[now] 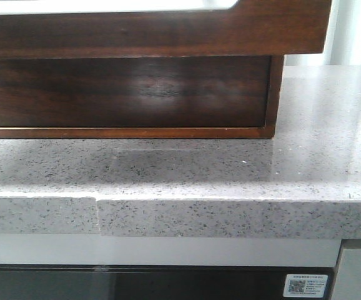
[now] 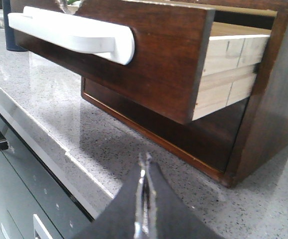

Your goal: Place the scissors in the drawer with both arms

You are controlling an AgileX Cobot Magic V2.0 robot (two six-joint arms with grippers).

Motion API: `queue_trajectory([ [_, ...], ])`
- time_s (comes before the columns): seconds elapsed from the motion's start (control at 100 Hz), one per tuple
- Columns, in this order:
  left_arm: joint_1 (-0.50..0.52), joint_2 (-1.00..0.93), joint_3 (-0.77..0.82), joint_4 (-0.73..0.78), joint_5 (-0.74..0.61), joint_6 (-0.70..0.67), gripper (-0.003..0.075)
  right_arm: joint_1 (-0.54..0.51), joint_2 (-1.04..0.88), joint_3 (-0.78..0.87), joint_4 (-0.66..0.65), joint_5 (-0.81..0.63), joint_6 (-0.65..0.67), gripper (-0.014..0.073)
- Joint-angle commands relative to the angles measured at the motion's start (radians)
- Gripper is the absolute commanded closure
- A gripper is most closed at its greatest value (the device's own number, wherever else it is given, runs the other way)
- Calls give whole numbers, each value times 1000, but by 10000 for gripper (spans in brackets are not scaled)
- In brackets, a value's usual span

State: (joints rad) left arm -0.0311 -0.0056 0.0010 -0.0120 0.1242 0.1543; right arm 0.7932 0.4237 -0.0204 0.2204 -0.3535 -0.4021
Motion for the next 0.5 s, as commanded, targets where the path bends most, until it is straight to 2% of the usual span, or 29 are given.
queue_trajectory([
  [0.0, 1, -30, 24, 38, -54, -43, 739, -2, 1, -26, -6, -87, 0, 665],
  [0.22, -34, -30, 26, 38, 176, -46, 739, -2, 1, -26, -6, -87, 0, 665],
  [0.49, -73, -30, 24, 44, 178, -46, 739, -2, 1, -26, -6, -87, 0, 665],
])
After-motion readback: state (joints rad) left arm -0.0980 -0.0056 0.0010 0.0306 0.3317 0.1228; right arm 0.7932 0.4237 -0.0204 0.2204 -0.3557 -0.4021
